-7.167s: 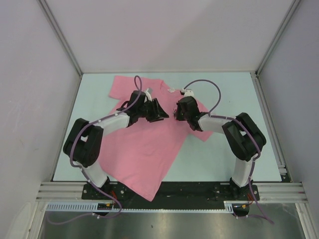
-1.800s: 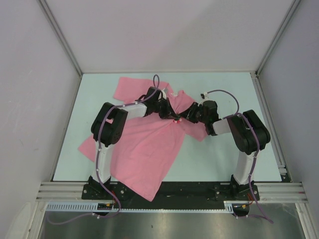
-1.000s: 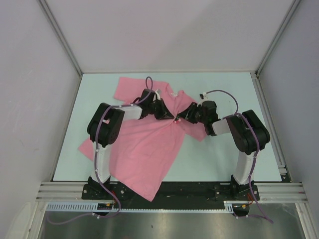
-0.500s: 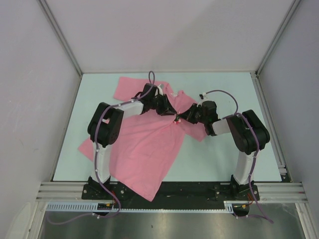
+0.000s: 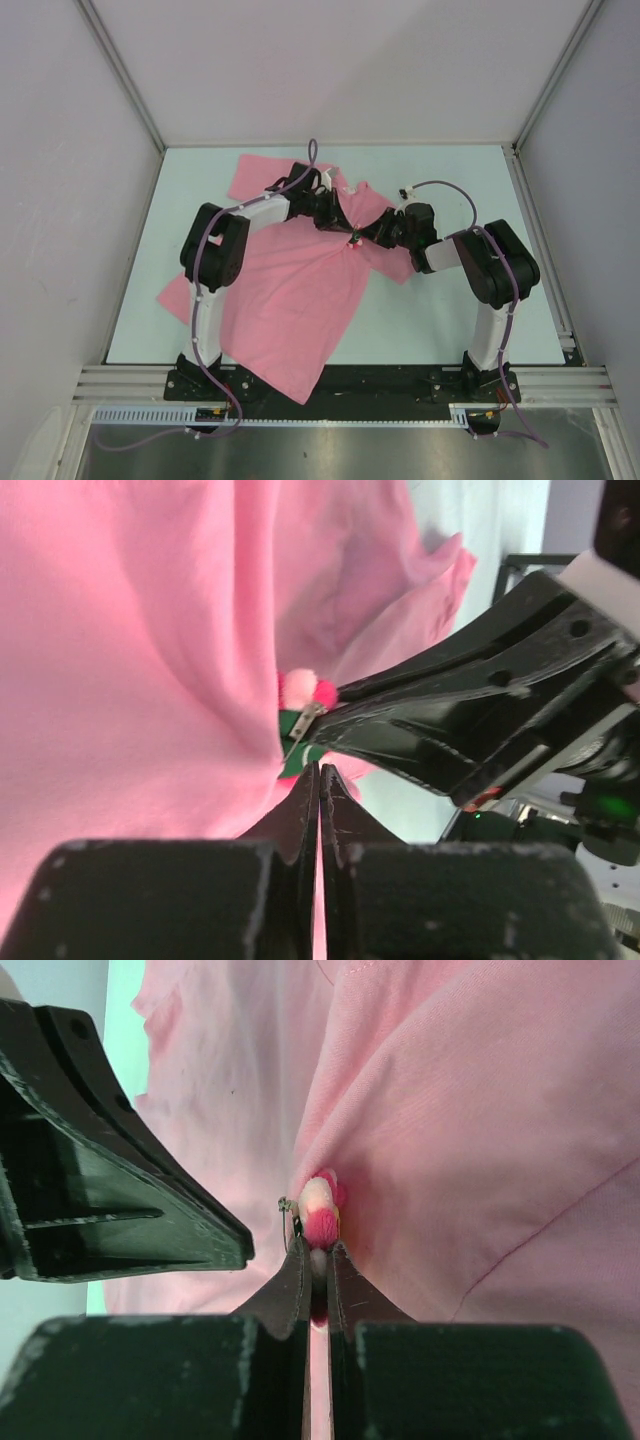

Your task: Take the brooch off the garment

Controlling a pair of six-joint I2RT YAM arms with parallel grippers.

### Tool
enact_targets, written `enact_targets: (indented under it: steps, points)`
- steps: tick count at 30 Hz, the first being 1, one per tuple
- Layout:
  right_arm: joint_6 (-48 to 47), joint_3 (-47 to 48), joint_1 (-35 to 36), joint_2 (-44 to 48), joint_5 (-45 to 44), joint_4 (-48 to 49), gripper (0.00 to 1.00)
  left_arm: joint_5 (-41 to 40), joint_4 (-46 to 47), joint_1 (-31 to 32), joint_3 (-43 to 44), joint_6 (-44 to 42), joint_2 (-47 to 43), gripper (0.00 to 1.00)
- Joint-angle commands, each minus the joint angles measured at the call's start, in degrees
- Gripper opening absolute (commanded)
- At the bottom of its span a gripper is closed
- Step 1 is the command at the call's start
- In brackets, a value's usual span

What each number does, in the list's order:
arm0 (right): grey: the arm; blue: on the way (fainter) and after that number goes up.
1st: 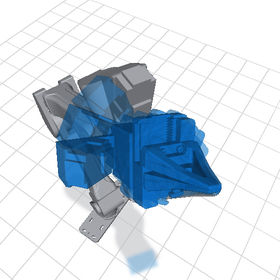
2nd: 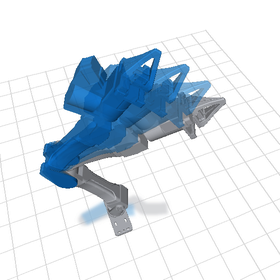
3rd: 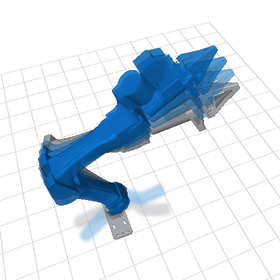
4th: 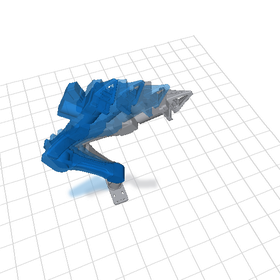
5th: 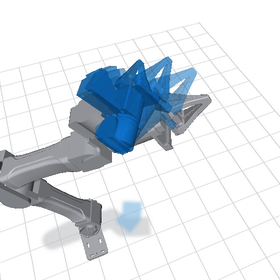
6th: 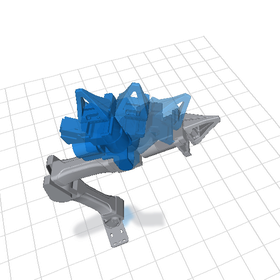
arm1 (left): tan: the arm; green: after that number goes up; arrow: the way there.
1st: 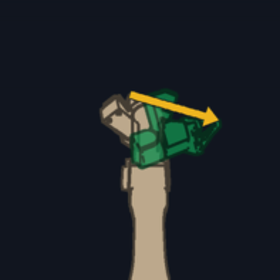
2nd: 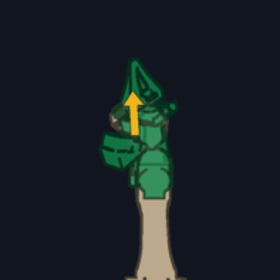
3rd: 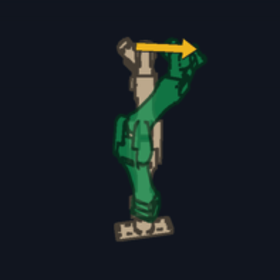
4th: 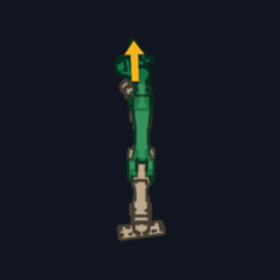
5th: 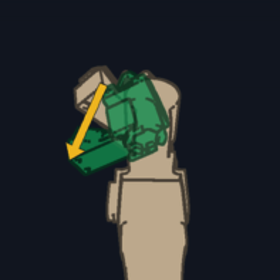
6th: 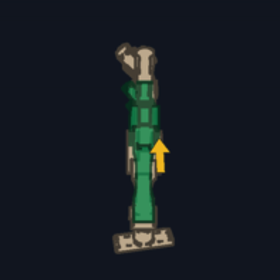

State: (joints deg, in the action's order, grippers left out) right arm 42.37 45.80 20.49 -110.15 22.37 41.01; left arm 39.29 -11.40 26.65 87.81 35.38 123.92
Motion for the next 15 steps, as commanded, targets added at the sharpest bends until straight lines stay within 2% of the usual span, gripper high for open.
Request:
enact_targets:
  steps: [1,15]
  points:
    - [-0.97,1.04,0.43,-0.77,1.18,2.84,0.00,1.06,-1.52,0.24,2.98,-2.86,0.44,0.01]
    - [-1.32,1.04,0.52,-0.95,1.97,3.46,0.00,2.37,-0.38,0.42,4.74,-0.57,2.90,0.00]
